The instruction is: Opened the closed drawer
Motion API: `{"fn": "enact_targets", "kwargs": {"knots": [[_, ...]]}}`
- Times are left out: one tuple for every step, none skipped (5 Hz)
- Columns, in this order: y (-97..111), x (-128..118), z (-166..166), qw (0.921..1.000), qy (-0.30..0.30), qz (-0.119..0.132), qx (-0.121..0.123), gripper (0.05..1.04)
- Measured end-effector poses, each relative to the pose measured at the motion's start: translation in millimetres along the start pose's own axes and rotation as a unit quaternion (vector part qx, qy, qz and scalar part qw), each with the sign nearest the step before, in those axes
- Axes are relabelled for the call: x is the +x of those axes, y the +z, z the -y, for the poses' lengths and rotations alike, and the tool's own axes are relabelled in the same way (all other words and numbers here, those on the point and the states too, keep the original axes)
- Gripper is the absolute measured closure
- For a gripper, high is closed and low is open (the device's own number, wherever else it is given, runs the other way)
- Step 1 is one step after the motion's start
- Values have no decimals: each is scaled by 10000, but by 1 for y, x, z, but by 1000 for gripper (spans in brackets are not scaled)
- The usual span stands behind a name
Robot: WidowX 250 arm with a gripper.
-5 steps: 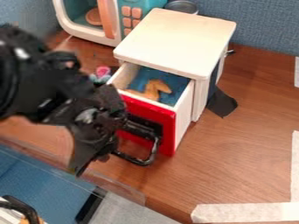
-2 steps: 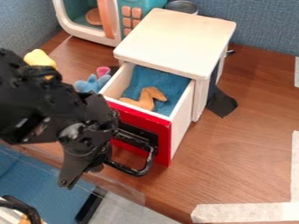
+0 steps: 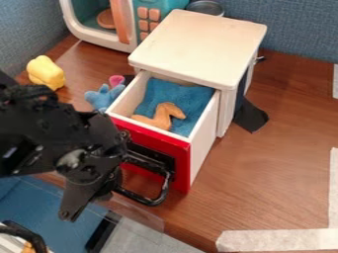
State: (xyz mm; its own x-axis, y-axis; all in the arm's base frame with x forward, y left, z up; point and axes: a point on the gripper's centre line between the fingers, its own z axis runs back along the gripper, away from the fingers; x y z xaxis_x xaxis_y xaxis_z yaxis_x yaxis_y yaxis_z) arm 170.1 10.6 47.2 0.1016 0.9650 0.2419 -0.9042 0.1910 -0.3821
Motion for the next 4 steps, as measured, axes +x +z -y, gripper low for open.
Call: {"fn": "enact_targets", "kwargs": {"knots": [[0, -2, -5, 10000, -63, -7, 24, 901], [4, -5, -6, 9986, -530, -57, 48, 659], [5, -4, -7, 9974, -709, -147, 44, 338], [15, 1, -2, 9967, -789, -180, -104, 92]]}}
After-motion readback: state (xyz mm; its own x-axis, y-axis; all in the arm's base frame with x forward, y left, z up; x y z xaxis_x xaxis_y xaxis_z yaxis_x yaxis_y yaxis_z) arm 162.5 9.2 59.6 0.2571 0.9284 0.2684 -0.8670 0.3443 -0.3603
